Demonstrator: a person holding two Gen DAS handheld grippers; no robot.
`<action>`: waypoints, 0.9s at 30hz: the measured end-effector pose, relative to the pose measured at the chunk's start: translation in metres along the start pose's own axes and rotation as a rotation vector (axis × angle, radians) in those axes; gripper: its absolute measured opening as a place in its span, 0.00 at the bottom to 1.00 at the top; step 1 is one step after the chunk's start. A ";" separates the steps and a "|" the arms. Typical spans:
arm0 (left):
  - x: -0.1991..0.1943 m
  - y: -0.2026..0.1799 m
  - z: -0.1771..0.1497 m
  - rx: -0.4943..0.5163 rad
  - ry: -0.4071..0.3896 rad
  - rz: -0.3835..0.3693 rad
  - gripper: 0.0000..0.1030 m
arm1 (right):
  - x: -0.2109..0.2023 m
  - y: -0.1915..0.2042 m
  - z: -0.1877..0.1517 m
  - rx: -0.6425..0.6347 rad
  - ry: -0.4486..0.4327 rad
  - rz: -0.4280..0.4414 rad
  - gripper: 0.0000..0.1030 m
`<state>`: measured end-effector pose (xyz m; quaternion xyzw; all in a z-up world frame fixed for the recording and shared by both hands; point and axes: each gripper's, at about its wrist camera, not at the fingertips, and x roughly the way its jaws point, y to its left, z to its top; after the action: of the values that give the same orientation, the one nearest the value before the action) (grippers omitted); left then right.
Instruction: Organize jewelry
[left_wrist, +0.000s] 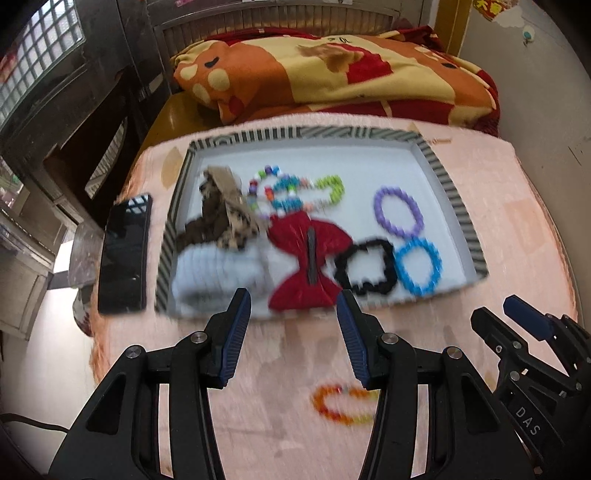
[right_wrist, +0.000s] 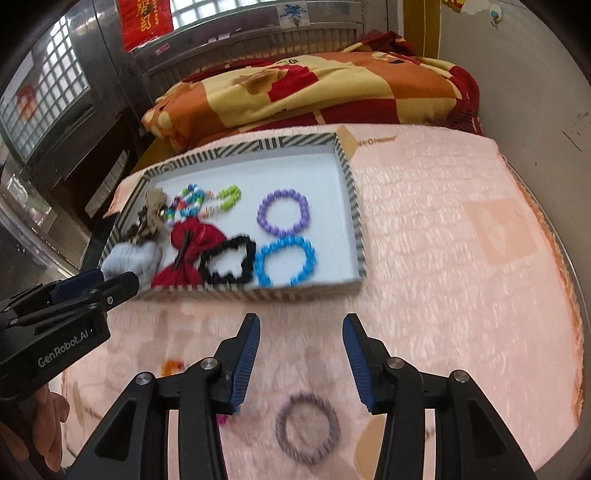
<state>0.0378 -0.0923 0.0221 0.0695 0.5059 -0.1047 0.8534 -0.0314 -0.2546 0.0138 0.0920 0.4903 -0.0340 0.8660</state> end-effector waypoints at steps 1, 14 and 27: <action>-0.002 -0.002 -0.005 -0.002 0.002 -0.001 0.47 | -0.003 -0.001 -0.005 0.000 0.001 0.004 0.44; -0.035 -0.017 -0.069 -0.018 0.003 -0.003 0.47 | -0.037 -0.013 -0.058 -0.025 0.009 0.001 0.49; -0.051 -0.022 -0.097 -0.032 0.001 -0.004 0.47 | -0.054 -0.022 -0.083 -0.016 0.005 0.004 0.54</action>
<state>-0.0736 -0.0863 0.0208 0.0548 0.5082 -0.0984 0.8539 -0.1327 -0.2622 0.0156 0.0861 0.4925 -0.0282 0.8656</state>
